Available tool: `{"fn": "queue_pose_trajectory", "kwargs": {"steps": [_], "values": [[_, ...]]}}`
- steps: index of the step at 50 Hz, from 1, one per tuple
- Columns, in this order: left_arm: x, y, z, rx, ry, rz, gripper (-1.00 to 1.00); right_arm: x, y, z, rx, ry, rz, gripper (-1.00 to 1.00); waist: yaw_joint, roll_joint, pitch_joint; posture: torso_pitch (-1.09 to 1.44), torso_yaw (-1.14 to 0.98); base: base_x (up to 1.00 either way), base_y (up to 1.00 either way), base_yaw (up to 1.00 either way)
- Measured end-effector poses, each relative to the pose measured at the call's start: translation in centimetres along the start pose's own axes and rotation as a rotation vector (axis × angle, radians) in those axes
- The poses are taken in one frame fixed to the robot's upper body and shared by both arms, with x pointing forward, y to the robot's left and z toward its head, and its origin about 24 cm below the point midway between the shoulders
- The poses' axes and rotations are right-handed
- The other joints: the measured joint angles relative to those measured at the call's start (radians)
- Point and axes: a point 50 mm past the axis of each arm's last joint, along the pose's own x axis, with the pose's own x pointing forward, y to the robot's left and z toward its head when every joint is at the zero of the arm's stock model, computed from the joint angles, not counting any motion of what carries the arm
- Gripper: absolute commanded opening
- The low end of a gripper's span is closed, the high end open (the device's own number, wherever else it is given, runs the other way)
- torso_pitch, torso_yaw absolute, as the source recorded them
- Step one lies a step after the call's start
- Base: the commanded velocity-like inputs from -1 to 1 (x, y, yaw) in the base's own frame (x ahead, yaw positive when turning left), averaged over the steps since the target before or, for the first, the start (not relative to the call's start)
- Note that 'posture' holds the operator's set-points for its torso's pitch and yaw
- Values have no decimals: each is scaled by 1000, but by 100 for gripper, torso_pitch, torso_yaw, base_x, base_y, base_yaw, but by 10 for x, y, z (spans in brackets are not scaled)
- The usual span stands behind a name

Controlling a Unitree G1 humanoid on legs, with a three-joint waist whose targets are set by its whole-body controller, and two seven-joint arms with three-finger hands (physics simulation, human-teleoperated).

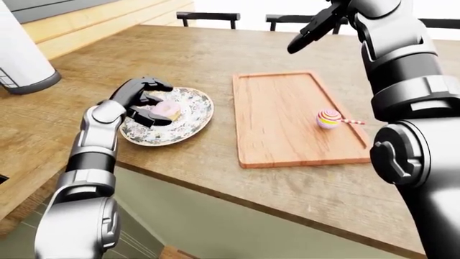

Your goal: Move the dessert items from the plate to the tray.

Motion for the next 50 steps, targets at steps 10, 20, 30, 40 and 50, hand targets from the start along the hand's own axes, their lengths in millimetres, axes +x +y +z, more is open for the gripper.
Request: {"fn": "queue_pose_trajectory", "kwargs": {"steps": [10,20,30,40,50], "values": [[1,-2,2,7,-10,3,2,-1,-3,1,0,-6,-6,100,2,-1,-1,0,36,0,0,0],[2,-3,4,34,-21,8,-4,-1,-2,-1,4,-1,-5,100,3,0,-2,0,36,0,0,0],[3,2,10,19,-28,25,-25,-1,-1,-2,5,-2,-4,100,2,-4,3,0,36,0,0,0],[5,7,23,2,-61,46,-33,-1,0,-5,6,2,-6,100,3,-3,2,0,36,0,0,0],[9,11,47,-25,-100,34,-45,-2,-5,-2,8,2,-18,100,6,-6,8,0,36,0,0,0]]}}
